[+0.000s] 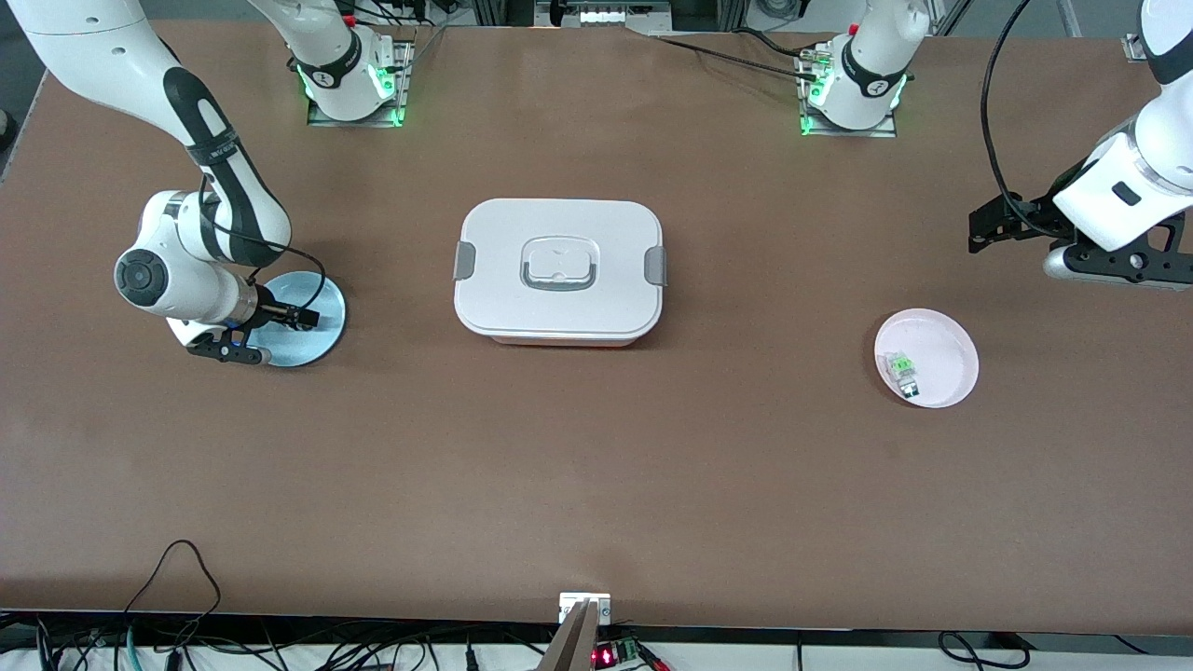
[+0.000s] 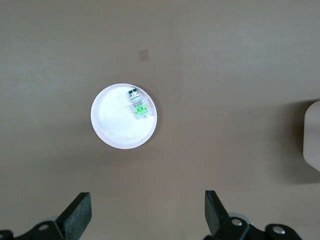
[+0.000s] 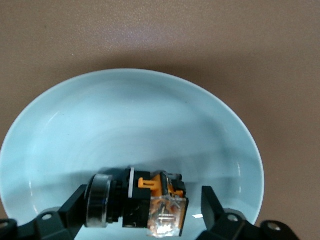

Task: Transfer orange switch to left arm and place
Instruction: 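Close the right gripper on the orange switch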

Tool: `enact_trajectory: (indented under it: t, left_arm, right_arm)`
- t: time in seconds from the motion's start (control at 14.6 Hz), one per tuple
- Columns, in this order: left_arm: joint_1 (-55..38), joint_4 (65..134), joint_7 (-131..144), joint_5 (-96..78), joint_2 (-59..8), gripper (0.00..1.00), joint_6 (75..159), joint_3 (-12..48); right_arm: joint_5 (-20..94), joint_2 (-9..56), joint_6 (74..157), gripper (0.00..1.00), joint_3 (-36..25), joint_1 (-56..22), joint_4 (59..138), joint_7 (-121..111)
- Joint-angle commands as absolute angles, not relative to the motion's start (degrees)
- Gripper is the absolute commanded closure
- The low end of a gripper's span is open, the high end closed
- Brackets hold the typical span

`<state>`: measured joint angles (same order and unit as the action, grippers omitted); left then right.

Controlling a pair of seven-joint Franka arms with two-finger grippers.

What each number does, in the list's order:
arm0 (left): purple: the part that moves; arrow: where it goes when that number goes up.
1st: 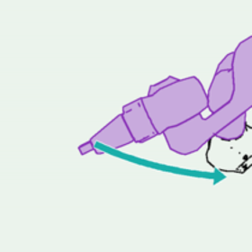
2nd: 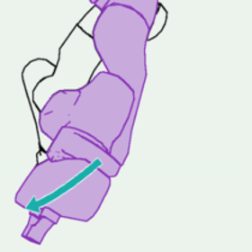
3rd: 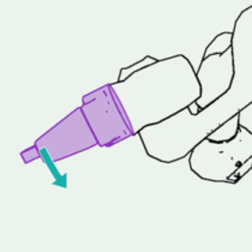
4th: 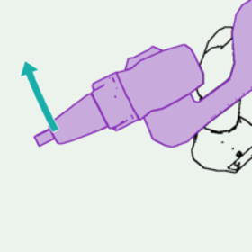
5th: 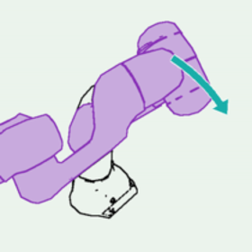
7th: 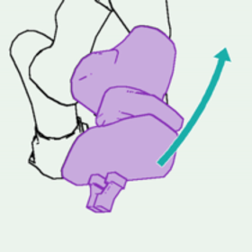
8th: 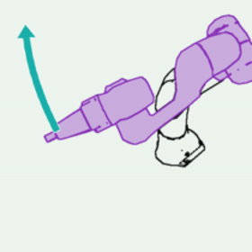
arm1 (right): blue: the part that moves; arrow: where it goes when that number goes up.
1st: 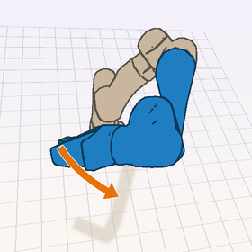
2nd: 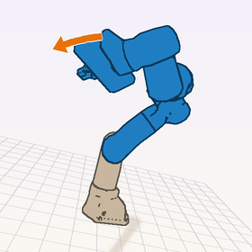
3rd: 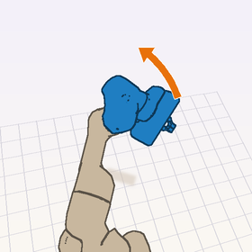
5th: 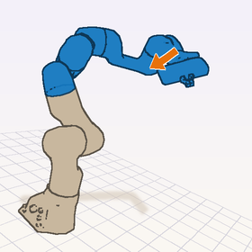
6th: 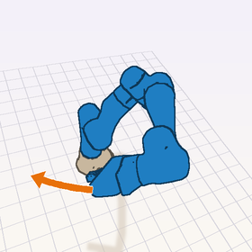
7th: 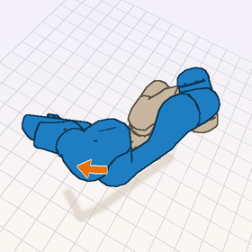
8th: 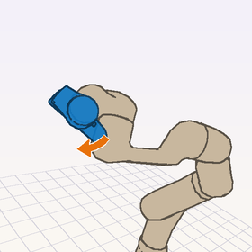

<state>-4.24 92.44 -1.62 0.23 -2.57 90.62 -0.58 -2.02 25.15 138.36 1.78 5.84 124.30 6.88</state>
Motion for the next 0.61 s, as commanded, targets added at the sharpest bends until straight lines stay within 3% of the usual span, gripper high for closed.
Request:
enact_trajectory:
  t: [0.0, 0.27, 0.55]
  left_arm:
    - [-4.7, 90.8, -1.4, 2.6, -3.1, 0.0, 89.2, -0.6]
    - [-4.7, 90.9, -1.4, 2.6, -3.1, 0.0, 89.2, -0.6]
    - [-4.7, 90.8, -1.4, 2.6, -3.0, 0.0, 89.2, -0.6]
  right_arm:
    - [-2.0, 25.1, 138.5, 0.27, 2.3, 6.2, 124.6, 7.0]
    - [-2.0, 25.1, 138.4, 0.58, 2.3, 6.2, 124.5, 4.4]
    - [-1.9, 24.9, 138.4, 0.65, 2.3, 6.2, 124.3, 3.2]
